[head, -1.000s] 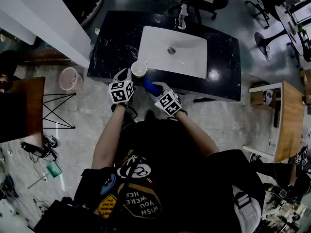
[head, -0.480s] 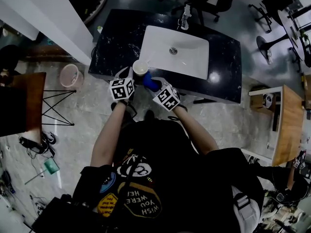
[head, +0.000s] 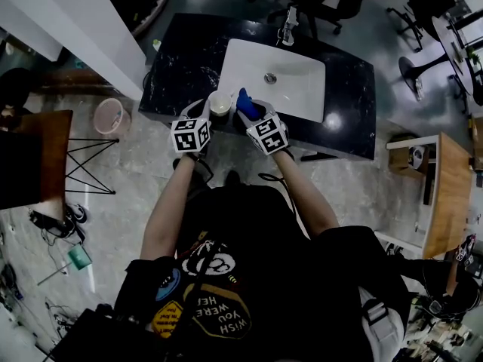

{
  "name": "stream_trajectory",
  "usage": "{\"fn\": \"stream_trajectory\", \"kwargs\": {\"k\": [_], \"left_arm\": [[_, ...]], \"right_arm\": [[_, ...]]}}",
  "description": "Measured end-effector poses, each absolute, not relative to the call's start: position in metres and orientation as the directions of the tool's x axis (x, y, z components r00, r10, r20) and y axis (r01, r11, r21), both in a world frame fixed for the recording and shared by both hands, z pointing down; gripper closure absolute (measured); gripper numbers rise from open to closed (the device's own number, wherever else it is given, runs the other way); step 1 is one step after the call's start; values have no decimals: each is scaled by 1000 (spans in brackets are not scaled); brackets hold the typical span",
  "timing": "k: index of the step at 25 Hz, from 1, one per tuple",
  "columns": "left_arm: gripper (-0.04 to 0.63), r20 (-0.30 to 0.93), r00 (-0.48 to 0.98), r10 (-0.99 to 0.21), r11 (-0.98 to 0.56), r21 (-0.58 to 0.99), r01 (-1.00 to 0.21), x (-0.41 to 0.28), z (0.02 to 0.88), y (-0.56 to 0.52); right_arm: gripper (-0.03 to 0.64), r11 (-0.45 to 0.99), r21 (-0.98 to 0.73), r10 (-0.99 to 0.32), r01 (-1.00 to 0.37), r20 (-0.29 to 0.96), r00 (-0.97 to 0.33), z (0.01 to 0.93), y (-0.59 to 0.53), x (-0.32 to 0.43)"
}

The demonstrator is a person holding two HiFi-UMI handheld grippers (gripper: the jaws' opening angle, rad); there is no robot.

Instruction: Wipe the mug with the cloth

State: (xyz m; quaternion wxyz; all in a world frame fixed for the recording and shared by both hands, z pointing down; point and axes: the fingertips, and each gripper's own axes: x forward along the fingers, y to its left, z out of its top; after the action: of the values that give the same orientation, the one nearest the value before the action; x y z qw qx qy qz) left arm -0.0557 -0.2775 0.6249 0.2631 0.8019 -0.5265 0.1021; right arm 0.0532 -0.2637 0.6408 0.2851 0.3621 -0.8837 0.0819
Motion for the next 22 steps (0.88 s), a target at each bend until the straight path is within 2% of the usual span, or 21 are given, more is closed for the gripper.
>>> {"fn": "stream_trajectory", "kwargs": {"k": [4,9,16,19,22], "left_arm": [[591,449,439,-778,-303,344,-889,-57,626,-280],[591,455,428,-781,-303,323,-897,-58,625,-280],[591,465,425,-776,-308,308,-900,-57,626,-280],[591,465,421,-779,-305,307,-902,-57,626,-280],[591,464,417,-782,-297,310,-903,-56,626,-278]], "right_arm": [[472,790,35,-514,-612,582,-630,651,-233,30],[472,900,37,-361,-435,623,-694,674,-174,5],[471,706,30,-601,-708,555,-575,648,-254,53],[471,725,61,-590,-686,570,-572,646,-270,46],[471,817,95,-496,-568,617,-610,657,-237,25]]}}
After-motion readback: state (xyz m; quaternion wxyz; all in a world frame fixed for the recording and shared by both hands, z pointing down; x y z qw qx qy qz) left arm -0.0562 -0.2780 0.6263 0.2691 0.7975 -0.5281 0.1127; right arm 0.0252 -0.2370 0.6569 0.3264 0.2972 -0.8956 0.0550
